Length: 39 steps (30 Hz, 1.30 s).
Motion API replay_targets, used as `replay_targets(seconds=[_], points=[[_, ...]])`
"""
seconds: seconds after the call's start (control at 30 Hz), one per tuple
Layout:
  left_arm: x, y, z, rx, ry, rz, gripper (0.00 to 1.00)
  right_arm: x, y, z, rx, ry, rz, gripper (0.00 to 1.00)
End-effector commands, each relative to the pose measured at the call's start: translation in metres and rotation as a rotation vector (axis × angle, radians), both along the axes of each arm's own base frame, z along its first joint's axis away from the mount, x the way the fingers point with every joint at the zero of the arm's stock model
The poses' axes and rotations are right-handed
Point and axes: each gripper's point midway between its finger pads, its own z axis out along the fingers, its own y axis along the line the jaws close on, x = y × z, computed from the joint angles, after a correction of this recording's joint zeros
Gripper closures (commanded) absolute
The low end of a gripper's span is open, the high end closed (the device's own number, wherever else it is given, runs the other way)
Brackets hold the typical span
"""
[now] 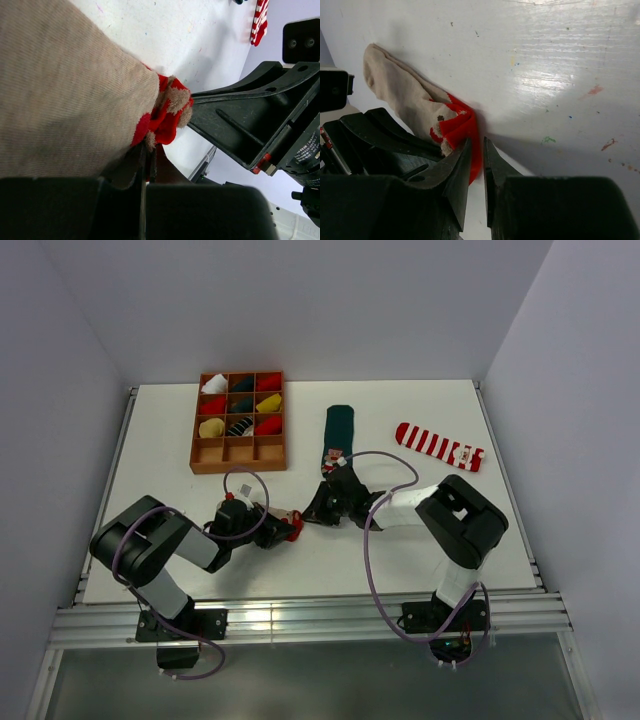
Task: Roll the socks
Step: Roll the sock at the center of the board.
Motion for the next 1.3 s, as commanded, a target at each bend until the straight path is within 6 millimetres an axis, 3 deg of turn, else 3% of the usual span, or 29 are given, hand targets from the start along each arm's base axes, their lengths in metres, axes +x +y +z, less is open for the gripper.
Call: replay_targets(seconds=[0.0,0.63,0.97,1.27], points=[[-0.014,0.016,-0.033,0.093,0.095,0.019,1.00,0.003,0.012,0.018,0.059,-0.059,0.025,0.76],[-0.014,0.016,-0.034,0.092,0.102,0.019,1.00,0.010,0.022,0.030,0.056,-0.113,0.064,0.73],[-0.016,0.016,-0.036,0.091,0.113,0.014,1.00,0.012,0.027,0.022,0.020,-0.113,0.089,0.63],[-0.016,0.017,-0.038,0.096,0.119,0.019,1.00,0.014,0.020,0.003,-0.075,-0.073,0.073,0.66]])
